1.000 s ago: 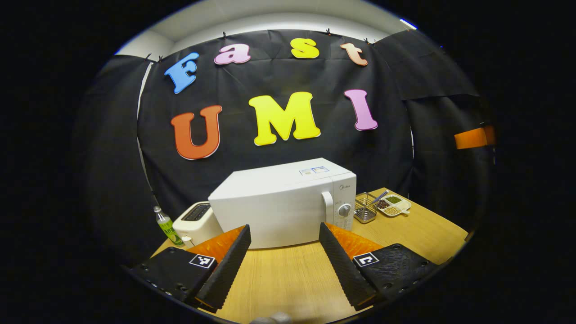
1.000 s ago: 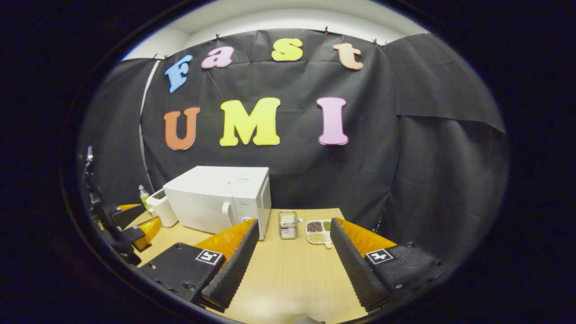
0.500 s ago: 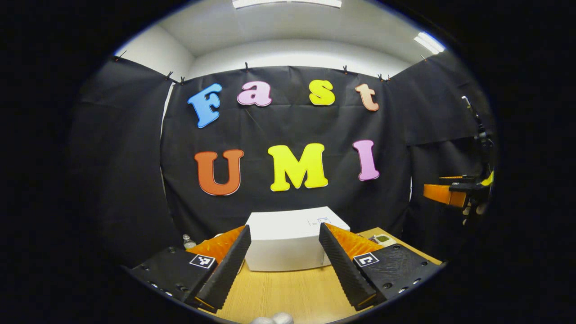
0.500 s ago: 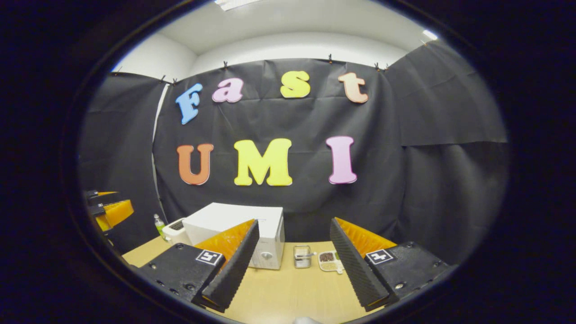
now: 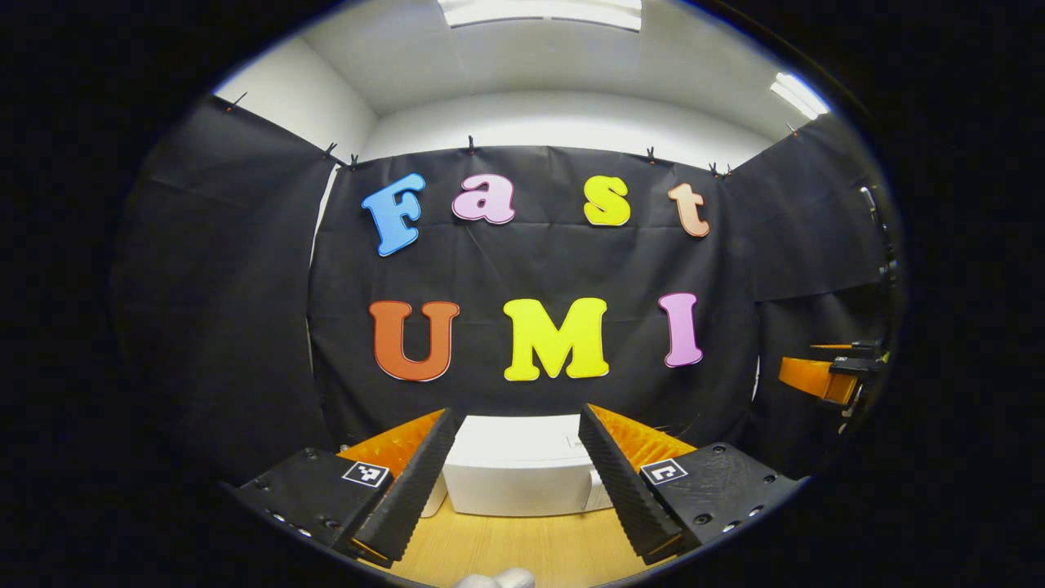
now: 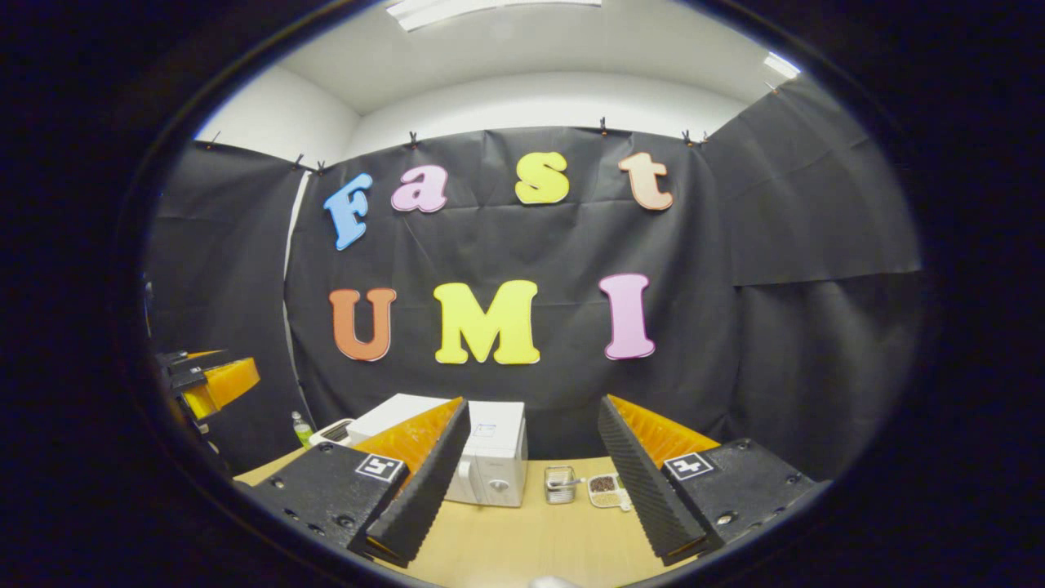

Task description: Open the microwave oven with the left hand, put the food in, and close the microwave oven.

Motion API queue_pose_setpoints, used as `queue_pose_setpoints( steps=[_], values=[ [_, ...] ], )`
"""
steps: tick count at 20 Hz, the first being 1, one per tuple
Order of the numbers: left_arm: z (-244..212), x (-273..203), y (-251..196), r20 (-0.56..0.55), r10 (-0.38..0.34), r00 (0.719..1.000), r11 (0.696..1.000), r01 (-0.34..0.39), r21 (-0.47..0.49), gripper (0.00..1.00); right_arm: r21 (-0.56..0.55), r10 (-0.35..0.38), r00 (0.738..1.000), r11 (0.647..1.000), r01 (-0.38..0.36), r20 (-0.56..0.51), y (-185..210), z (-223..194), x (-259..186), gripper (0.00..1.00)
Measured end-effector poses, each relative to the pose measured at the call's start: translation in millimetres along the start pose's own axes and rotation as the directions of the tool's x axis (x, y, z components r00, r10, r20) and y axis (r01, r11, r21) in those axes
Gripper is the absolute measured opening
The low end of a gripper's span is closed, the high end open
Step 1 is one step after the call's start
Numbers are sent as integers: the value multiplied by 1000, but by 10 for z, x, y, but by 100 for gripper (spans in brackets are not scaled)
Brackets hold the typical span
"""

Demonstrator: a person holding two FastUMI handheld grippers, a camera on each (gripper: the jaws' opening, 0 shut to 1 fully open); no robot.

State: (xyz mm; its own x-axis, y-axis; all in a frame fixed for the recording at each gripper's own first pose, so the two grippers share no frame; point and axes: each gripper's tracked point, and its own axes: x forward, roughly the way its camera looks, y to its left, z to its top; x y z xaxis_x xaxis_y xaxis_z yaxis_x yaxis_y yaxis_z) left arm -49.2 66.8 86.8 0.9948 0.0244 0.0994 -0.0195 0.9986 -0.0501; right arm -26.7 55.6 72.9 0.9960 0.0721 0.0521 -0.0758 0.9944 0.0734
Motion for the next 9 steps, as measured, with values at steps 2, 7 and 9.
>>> queue_pose_setpoints(
  steps=[2, 7, 9],
  values=[
    [18, 18, 11, 9, 4, 1000, 1000, -4, -6, 95, 14, 0, 1000, 1000, 0, -5, -21, -13, 8, 92],
    [19, 32, 22, -4, 2, 1000, 1000, -2, 1, 96, 6, -15, 1000, 1000, 15, -19, -68, -30, 43, 100],
    [-3, 36, -1, -9, -5, 1000, 1000, 5, -3, 96, 5, -10, 1000, 1000, 10, -17, -57, -28, 43, 92]
  ],
)
